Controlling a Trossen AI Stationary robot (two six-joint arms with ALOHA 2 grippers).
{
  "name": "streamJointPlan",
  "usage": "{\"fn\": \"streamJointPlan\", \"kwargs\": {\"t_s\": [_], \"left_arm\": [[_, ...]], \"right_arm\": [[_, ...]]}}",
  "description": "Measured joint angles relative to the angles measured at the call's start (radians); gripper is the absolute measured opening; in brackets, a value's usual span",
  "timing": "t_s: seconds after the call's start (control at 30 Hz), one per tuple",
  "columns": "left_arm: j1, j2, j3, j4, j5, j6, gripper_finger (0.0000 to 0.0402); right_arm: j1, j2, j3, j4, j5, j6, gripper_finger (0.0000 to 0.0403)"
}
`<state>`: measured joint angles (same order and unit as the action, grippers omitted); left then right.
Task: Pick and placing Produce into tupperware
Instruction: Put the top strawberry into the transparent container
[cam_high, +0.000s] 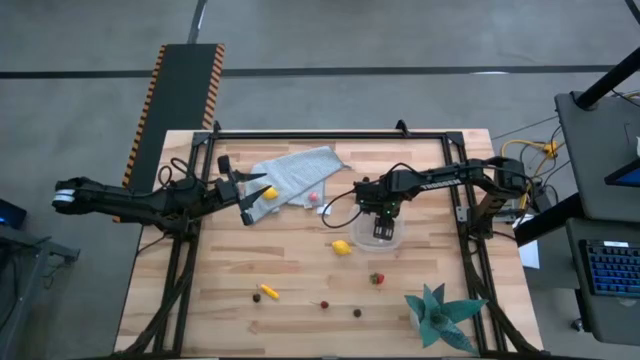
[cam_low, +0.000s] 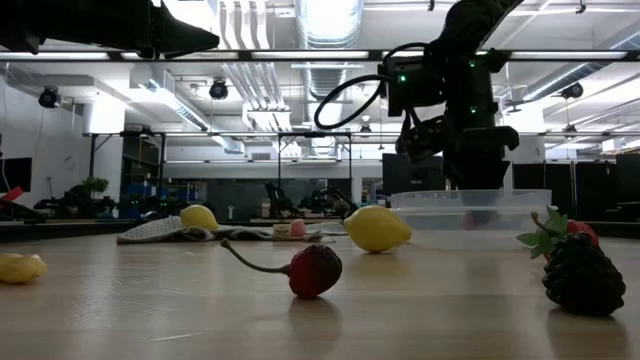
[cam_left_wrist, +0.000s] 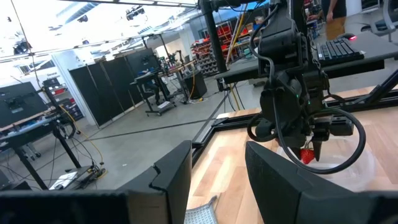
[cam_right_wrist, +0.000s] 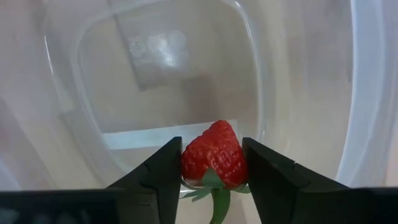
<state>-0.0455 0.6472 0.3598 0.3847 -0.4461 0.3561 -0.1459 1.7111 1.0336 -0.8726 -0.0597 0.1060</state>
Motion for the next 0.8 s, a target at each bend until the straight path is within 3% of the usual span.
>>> {"fn": "streamJointPlan", "kwargs": {"t_s": [0.8], "left_arm": [[0.0,0.0,0.0,0.0,0.0,0.0,0.0137]], "right_arm": [[0.004,-0.001,0.027,-0.007,0.0,0.052,0.0235]]}}
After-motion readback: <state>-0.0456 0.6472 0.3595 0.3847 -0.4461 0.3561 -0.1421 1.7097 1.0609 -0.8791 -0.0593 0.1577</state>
